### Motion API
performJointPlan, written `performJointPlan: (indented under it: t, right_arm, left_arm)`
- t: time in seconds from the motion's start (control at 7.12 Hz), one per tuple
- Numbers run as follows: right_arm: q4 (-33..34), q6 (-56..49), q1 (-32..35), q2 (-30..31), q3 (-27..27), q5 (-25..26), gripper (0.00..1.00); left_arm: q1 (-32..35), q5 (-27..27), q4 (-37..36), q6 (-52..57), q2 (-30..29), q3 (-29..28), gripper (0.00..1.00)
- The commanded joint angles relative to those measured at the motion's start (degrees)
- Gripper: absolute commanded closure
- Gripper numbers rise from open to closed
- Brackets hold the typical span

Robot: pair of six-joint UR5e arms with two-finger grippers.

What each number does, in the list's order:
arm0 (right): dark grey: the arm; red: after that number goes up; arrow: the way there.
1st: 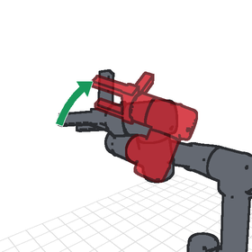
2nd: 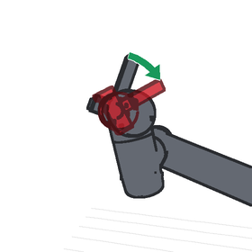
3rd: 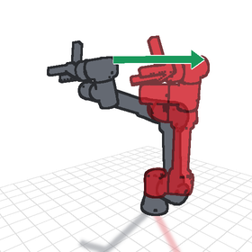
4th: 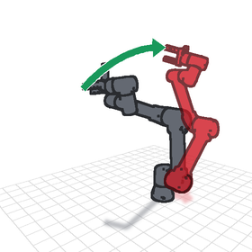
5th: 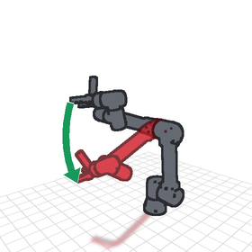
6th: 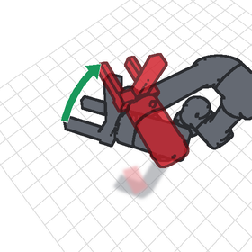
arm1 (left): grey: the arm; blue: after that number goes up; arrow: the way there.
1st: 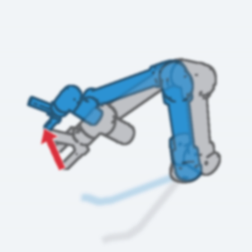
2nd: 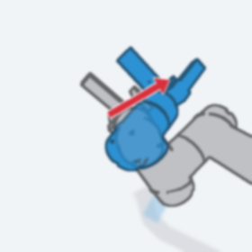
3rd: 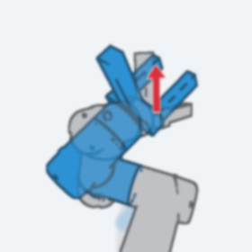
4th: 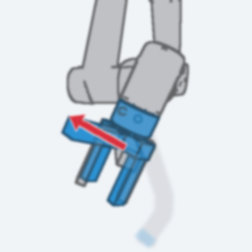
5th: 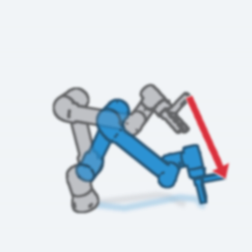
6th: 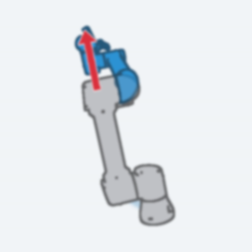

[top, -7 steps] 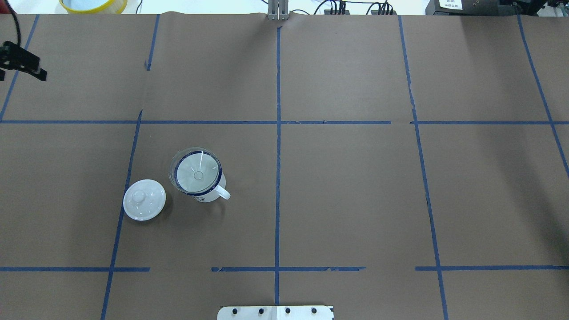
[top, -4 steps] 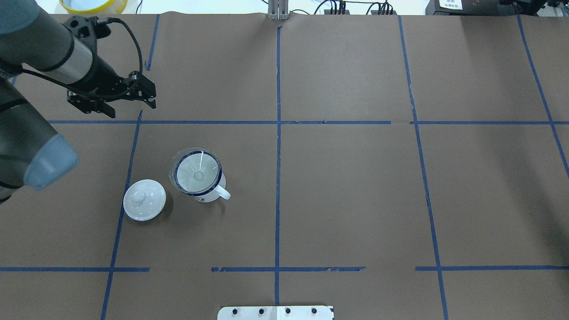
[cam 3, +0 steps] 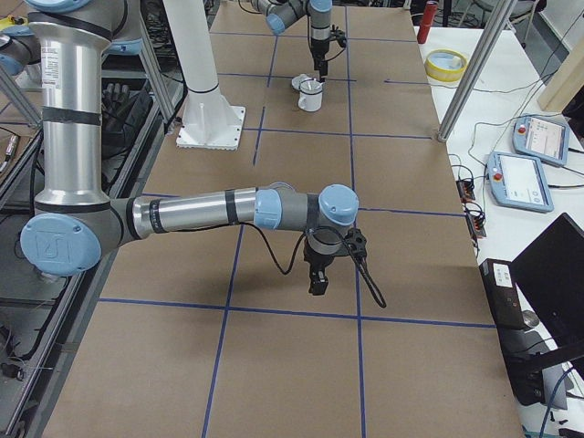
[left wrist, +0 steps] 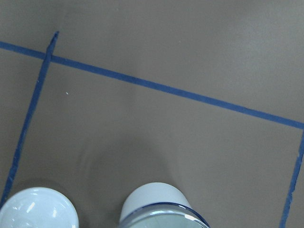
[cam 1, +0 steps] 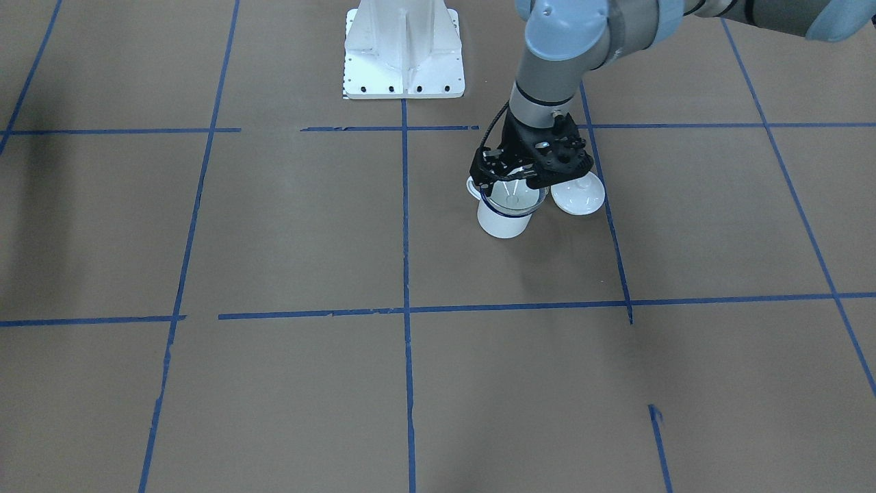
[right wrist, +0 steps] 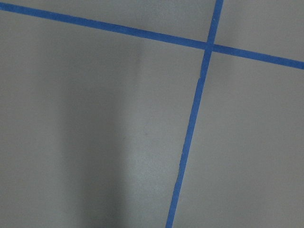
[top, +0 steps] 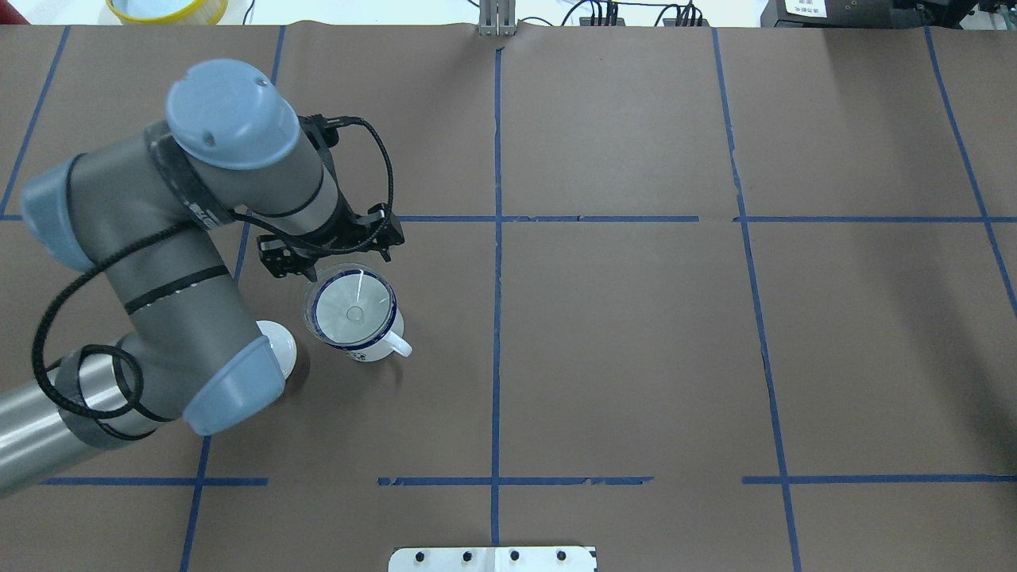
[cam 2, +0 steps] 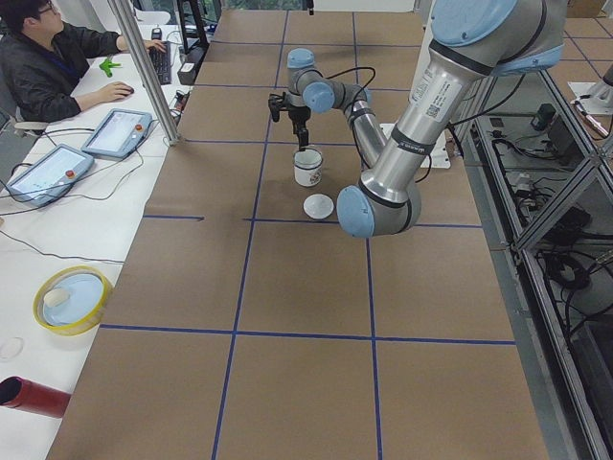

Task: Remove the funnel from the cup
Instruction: 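Move the left gripper over the glass funnel in the white mug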

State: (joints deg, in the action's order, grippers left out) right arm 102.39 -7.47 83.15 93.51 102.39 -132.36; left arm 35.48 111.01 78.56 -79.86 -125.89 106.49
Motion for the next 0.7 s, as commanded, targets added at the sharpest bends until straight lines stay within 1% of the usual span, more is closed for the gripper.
performJointPlan:
  t: [0.0, 0.28, 0.56]
  right_arm:
    - [0.0, 0.0, 0.0, 0.0, 0.0, 0.0, 0.0]
    - [0.0, 0.0, 0.0, -0.1, 0.0, 0.0, 0.0]
    - [0.0, 0.0, 0.0, 0.0, 0.0, 0.0, 0.0]
  left_arm:
    - [-3.7, -3.6, -1.2, -1.1, -1.5, -1.8, 0.16]
    - [-4.4, -4.8, -1.1, -1.0, -1.9, -2.8, 0.45]
    - [-4.4, -4.8, -1.0, -0.9, -2.0, -2.8, 0.83]
